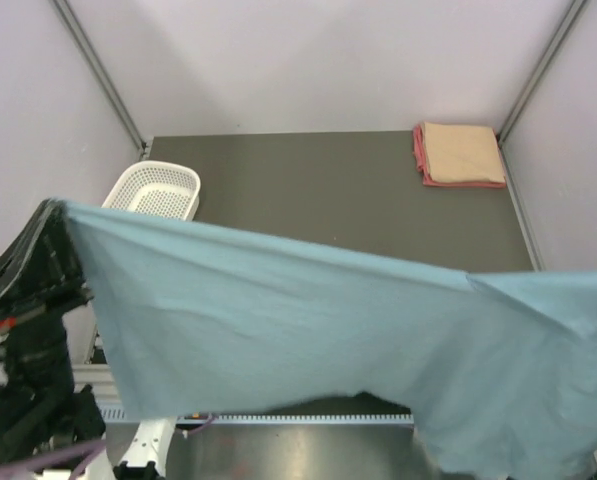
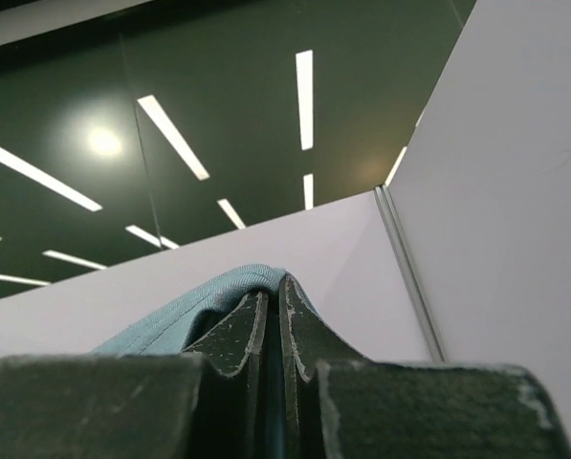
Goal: Fold and stack the t-shirts
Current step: Flatten the tshirt out
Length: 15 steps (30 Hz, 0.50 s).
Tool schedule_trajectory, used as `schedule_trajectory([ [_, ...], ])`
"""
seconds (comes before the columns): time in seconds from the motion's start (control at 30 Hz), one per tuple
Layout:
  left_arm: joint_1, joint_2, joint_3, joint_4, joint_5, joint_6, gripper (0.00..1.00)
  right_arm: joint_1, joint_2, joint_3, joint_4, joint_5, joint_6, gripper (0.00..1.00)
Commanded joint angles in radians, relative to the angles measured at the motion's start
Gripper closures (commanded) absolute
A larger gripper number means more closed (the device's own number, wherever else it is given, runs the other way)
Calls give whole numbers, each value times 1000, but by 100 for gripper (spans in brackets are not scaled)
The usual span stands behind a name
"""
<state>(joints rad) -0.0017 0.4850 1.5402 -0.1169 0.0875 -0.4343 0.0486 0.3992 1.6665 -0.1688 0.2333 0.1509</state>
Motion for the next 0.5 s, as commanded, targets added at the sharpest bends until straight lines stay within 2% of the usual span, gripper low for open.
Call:
schedule_trajectory([
  [0.0,6,76,-122,55,-68,-17,100,-4,90,-83,92,28,-48,100],
  [0.1,5,89,-293,150,-68,-38,100,-4,92,-256,162,9,-45,100],
  [0.13,5,98,-339,178,-68,-40,100,-6,90,-365,198,6,-44,100],
  [0.17,5,105,-435,200,-71,-46,100,-6,89,-426,233,5,-42,100],
  [0.23,5,141,-530,284,-69,-44,100,-4,92,-607,343,3,-34,100],
  [0.3,5,185,-665,379,-74,-49,100,-6,127,-721,425,3,-24,100],
  [0.33,5,243,-736,410,-71,-49,100,-4,148,-828,522,1,-16,100],
  [0.4,5,317,-802,488,-71,-47,100,-4,250,-917,624,-5,-17,100],
  [0.47,5,464,-866,607,-63,-32,100,-3,340,-1008,761,6,-19,100],
])
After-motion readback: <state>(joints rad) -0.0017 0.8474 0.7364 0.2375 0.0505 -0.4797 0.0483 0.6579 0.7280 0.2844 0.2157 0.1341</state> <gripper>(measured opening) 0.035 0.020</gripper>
